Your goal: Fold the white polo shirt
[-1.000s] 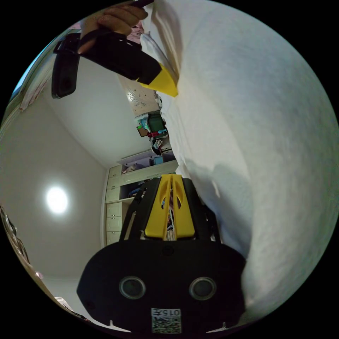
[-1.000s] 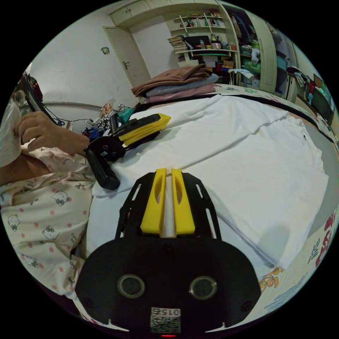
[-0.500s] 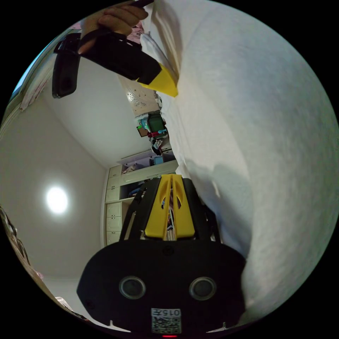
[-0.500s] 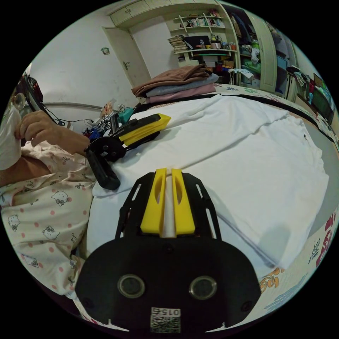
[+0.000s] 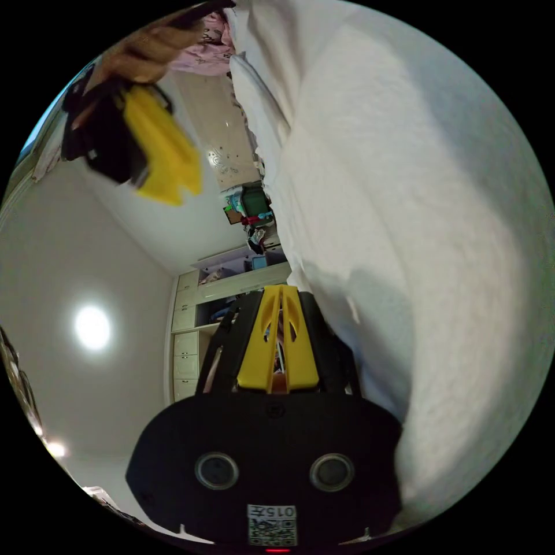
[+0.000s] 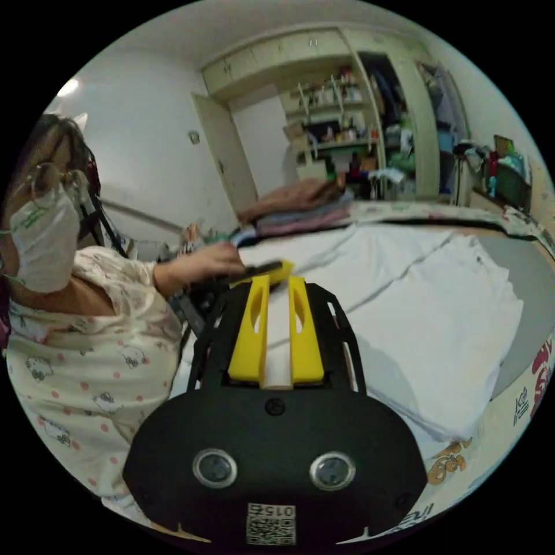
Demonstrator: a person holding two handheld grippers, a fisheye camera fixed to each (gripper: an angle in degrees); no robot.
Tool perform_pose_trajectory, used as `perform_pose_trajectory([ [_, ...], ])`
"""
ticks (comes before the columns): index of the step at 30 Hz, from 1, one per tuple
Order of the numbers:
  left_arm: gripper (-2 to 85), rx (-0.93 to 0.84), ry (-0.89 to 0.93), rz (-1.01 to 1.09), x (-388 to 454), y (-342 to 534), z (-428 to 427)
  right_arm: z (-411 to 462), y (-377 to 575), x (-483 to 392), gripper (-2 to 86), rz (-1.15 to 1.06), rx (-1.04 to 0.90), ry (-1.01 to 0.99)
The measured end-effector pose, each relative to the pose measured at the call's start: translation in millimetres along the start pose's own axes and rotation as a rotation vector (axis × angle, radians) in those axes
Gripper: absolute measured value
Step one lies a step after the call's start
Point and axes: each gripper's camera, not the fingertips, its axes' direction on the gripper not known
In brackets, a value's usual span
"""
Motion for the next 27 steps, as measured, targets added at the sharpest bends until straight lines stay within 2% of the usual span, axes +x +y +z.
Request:
perform_pose_trajectory([
  [3,-0.8,0.028,0.022,0.019,25,28,43,-69,24,-22,3.5,0.107,0.378,0.054],
  [5,-0.7,0.031,0.048,-0.058,33,51,71,-104,44,-35,1.1,0.12,0.538,0.026],
  [8,-0.4,0.059,0.366,-0.375,-1,122,138,-145,81,-55,-0.1,0.104,0.755,-0.053],
  [9,-0.4,0.093,0.535,-0.551,-27,166,169,-154,93,-62,-0.2,0.117,0.802,-0.062],
  [10,-0.4,0.175,0.702,-0.754,-51,220,199,-158,98,-65,-0.3,0.122,0.816,-0.066],
  [11,-0.3,0.235,0.783,-0.853,-59,250,214,-162,107,-70,-0.4,0.12,0.835,-0.071],
  [13,-0.3,0.541,1.072,-1.15,-58,362,276,-167,120,-77,-0.5,0.107,0.865,-0.083],
  [14,-0.3,0.622,1.132,-1.196,-51,385,291,-169,129,-79,-0.5,0.097,0.891,-0.101],
  [16,-0.2,0.988,1.328,-1.345,-6,461,346,-171,142,-80,-0.6,0.086,0.916,-0.146],
  [18,0.3,1.042,1.416,-1.413,28,495,378,-173,154,-79,-0.6,0.073,0.918,-0.204],
  [21,4.4,0.868,1.331,-1.324,66,518,394,-173,170,-76,-0.6,0.058,0.955,-0.229],
  [23,6.7,0.815,1.295,-1.185,83,518,393,-171,179,-71,-0.6,0.051,0.982,-0.283],
  [25,8.6,0.78,1.302,-0.947,100,508,390,-166,184,-68,-0.6,0.054,0.99,-0.309],
  [27,9.1,0.754,1.294,-0.823,115,500,389,-158,187,-66,-0.5,0.044,0.975,-0.316],
])
